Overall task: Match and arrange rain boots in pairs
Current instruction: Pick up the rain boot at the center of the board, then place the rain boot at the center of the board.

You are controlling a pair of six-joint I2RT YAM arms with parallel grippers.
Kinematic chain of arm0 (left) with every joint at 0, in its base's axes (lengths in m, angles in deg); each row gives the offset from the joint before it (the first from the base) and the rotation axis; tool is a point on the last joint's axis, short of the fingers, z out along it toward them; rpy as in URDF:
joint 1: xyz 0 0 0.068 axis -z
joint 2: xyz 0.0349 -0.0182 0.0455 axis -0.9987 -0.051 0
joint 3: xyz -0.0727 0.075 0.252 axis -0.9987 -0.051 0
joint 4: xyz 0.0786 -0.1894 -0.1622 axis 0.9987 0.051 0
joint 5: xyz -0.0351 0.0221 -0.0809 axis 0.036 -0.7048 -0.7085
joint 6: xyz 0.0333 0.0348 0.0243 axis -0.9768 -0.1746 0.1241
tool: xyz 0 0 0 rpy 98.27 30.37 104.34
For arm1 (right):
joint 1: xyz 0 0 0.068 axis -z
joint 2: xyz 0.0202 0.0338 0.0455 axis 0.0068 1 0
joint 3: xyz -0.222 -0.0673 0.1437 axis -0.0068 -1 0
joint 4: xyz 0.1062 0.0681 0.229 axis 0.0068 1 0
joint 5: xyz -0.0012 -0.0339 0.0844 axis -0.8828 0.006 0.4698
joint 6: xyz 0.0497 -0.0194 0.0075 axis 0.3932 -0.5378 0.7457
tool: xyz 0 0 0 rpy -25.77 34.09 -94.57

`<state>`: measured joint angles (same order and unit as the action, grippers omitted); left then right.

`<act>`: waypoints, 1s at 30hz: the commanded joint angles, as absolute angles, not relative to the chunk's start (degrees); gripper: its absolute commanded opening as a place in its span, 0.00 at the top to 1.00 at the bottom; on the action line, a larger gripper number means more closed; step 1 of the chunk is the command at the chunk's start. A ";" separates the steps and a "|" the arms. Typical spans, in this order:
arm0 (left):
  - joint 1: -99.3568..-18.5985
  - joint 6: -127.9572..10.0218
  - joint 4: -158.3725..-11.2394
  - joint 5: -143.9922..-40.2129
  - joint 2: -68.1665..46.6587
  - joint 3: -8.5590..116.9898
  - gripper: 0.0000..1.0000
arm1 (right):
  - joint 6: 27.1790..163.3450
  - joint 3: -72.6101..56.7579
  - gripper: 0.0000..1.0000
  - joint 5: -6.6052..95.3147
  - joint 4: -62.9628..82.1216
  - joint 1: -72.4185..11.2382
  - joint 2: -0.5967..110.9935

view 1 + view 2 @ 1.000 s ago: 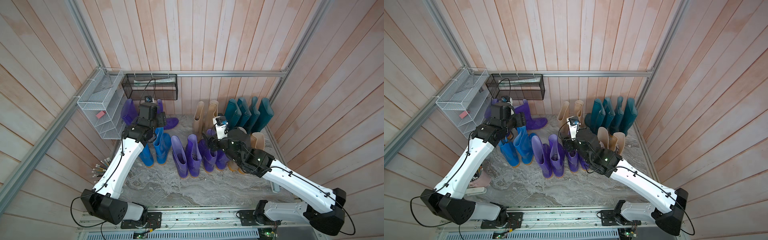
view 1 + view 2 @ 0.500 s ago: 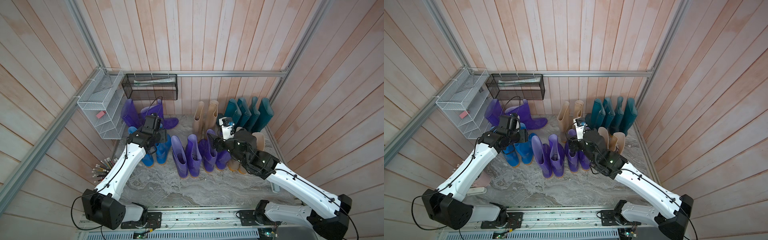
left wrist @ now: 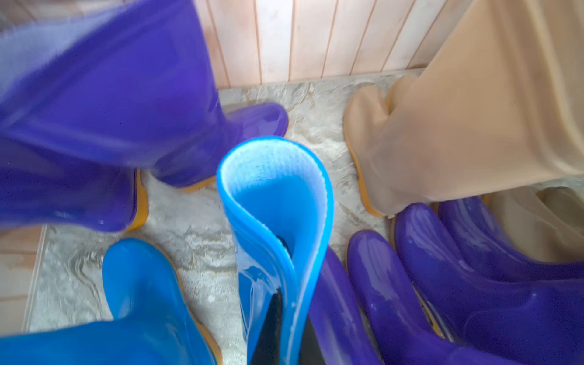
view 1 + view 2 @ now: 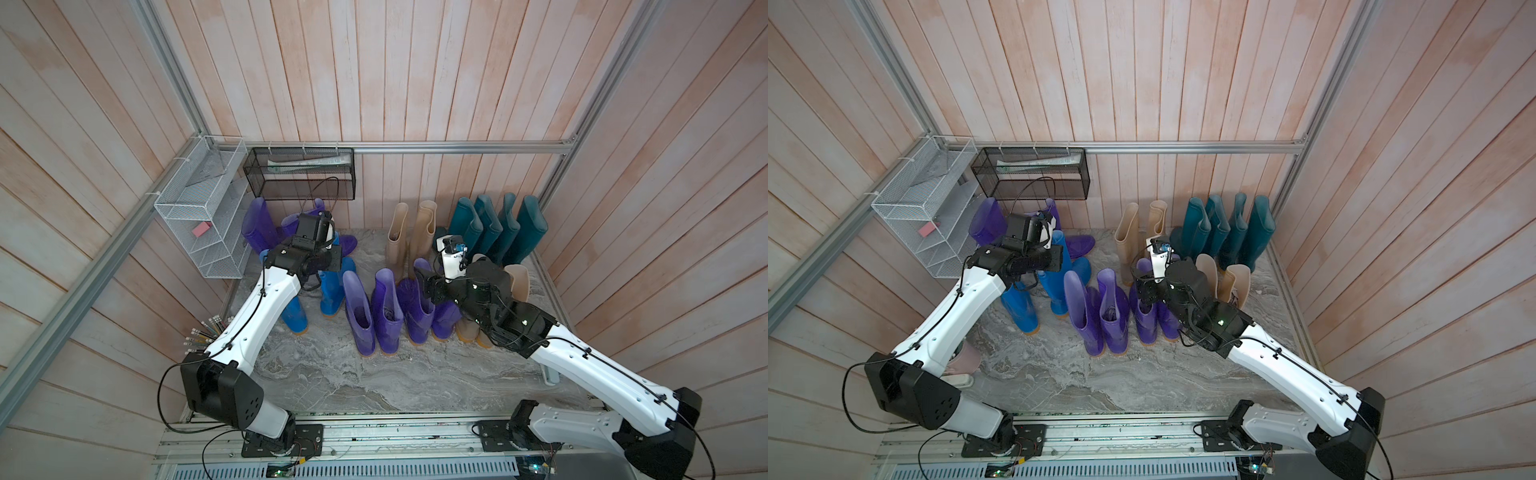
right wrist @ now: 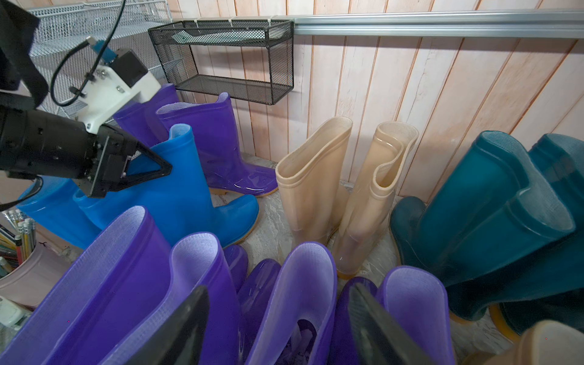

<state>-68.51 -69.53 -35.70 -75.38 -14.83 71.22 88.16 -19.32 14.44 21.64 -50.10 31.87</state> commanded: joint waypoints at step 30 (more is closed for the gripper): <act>-67.74 -55.70 -61.49 -88.21 -35.75 87.99 1.00 | 91.67 -23.15 0.33 14.80 22.23 -49.23 27.50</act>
